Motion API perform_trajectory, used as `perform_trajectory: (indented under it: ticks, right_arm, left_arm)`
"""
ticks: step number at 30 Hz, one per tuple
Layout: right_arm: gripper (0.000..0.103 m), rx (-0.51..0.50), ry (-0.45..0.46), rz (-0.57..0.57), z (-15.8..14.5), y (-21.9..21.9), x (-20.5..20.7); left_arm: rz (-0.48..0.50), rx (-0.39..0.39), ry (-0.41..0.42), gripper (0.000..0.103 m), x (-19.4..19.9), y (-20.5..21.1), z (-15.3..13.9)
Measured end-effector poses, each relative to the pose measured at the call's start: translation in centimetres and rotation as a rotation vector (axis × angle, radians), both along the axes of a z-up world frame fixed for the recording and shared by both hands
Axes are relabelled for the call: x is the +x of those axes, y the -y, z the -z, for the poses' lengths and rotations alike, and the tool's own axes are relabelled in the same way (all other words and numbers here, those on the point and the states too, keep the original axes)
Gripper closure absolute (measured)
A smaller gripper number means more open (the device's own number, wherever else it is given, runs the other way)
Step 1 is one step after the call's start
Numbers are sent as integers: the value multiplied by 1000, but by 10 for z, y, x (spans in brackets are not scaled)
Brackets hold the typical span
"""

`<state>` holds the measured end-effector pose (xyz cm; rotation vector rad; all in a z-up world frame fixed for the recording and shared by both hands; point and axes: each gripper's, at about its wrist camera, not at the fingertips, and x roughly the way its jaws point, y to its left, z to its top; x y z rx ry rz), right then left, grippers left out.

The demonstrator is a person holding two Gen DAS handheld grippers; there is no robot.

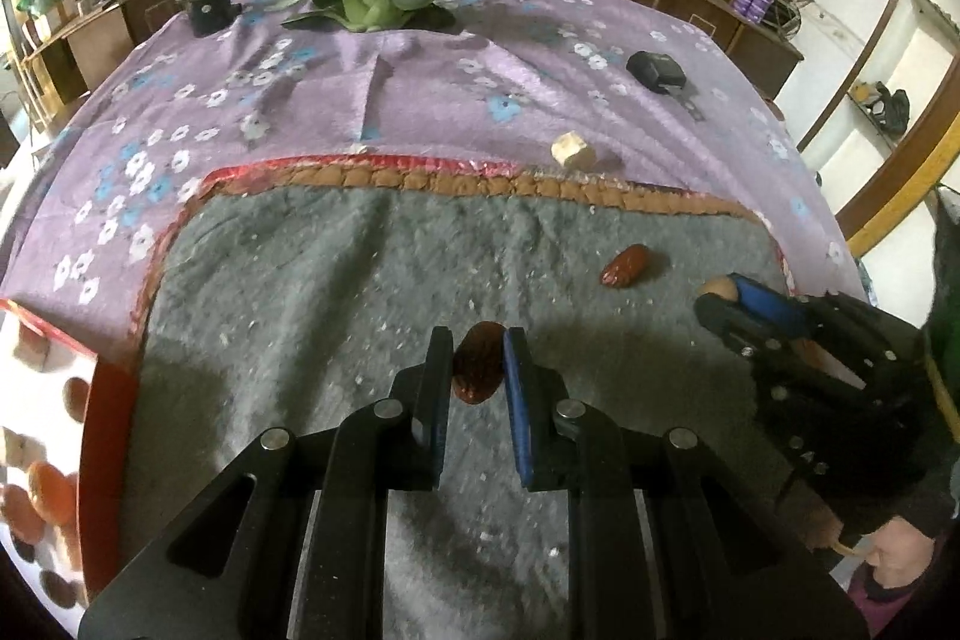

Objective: Organize fruits
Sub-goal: 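Grasp a red date with the left gripper while the right grasps a brown round fruit, then carry the date and brown fruit into the tray and open both grippers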

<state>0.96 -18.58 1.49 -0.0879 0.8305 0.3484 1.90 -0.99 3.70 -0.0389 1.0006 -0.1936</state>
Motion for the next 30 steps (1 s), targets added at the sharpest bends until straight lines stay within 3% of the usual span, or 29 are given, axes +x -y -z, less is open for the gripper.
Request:
perform_trajectory:
  ticks: [11, 30]
  right_arm:
    - [82, 110, 58, -33, -33, -26, -65]
    - [82, 133, 67, -194, -46, -116, -103]
  left_arm:
    - [-51, 48, 60, 87, -38, -23, -11]
    - [-190, 86, 146, 87, -93, -98, -35]
